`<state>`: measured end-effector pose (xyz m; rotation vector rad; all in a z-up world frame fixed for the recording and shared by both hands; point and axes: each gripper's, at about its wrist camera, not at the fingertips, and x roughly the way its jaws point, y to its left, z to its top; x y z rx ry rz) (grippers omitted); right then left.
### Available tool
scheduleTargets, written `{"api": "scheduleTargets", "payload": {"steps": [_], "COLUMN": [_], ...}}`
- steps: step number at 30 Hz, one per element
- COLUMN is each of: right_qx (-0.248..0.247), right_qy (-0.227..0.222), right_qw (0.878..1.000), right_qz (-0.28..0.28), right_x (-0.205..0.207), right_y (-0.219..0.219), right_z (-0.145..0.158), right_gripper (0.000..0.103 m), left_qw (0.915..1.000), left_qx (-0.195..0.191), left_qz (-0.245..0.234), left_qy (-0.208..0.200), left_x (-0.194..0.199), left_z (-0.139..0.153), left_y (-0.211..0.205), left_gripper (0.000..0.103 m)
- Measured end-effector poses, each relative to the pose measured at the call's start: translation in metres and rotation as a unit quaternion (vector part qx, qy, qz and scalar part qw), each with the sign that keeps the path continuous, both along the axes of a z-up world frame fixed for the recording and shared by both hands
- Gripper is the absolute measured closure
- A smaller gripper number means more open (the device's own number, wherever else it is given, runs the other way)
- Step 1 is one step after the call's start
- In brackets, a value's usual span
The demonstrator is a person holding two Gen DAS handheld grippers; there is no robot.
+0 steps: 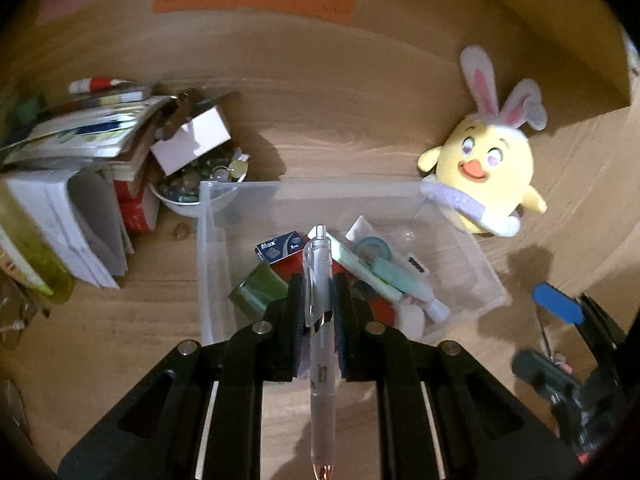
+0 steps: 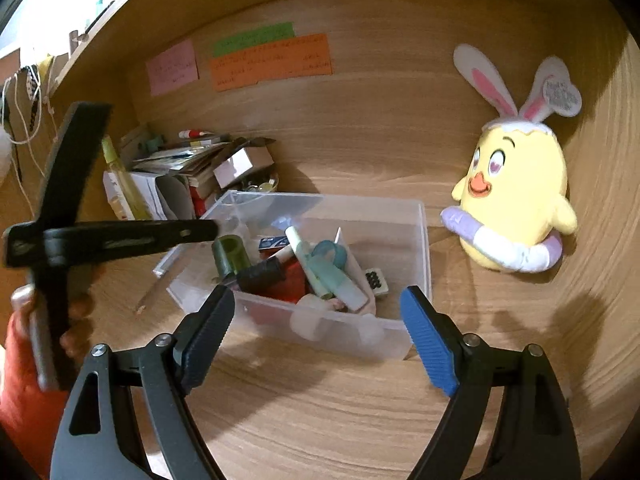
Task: Organize objects
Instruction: 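Lower the white pen into the box and open the left tool, then withdraw both open tools from the box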
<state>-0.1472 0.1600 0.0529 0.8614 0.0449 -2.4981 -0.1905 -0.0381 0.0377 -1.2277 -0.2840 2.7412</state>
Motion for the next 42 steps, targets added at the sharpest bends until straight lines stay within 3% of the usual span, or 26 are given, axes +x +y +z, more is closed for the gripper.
{"api": "scheduleTargets", "payload": {"steps": [6, 10, 14, 16, 26, 29, 31, 35, 38, 40, 42], "right_qx": [-0.013, -0.015, -0.014, -0.015, -0.009, -0.007, -0.004, 0.006, 0.01, 0.012, 0.017], "right_qy": [-0.02, -0.027, -0.03, -0.033, -0.025, -0.017, -0.014, -0.007, -0.004, 0.003, 0.01], "right_qw": [1.0, 1.0, 0.999, 0.999, 1.0, 1.0, 1.0, 1.0, 0.999, 0.999, 0.999], "right_qz": [0.001, -0.002, -0.006, -0.007, -0.009, -0.011, -0.014, -0.023, -0.031, -0.037, -0.04], "right_x": [0.0, -0.001, -0.004, -0.005, -0.003, -0.001, 0.0, 0.0, 0.0, 0.001, 0.003], "right_y": [0.005, 0.009, 0.011, 0.011, 0.008, 0.007, 0.007, 0.007, 0.008, 0.01, 0.01], "right_z": [-0.009, -0.012, -0.014, -0.015, -0.014, -0.013, -0.013, -0.014, -0.015, -0.015, -0.016], "right_gripper": [0.02, 0.02, 0.02, 0.02, 0.02, 0.02, 0.02, 0.018, 0.009, 0.004, 0.001], "left_qw": [0.9995, 0.9996, 0.9996, 0.9997, 0.9995, 0.9985, 0.997, 0.9948, 0.9944, 0.9941, 0.9931], "left_qx": [-0.006, -0.018, -0.026, -0.025, -0.013, -0.03, -0.041, -0.054, -0.056, -0.058, -0.065], "left_qz": [-0.006, 0.0, 0.001, 0.006, 0.011, 0.022, 0.034, 0.044, 0.05, 0.051, 0.056], "left_qy": [-0.029, -0.023, -0.006, 0.002, 0.027, 0.04, 0.056, 0.075, 0.074, 0.075, 0.08], "left_x": [-0.027, -0.029, -0.017, -0.01, 0.039, 0.052, 0.061, 0.073, 0.077, 0.08, 0.082], "left_z": [-0.015, -0.015, -0.011, -0.008, -0.011, -0.01, -0.007, -0.004, -0.005, -0.007, -0.008], "left_y": [0.011, 0.016, 0.02, 0.021, 0.022, 0.025, 0.027, 0.028, 0.026, 0.026, 0.027], "left_gripper": [0.09, 0.09, 0.087, 0.077, 0.075, 0.062, 0.044, 0.037, 0.033, 0.02, 0.014]}}
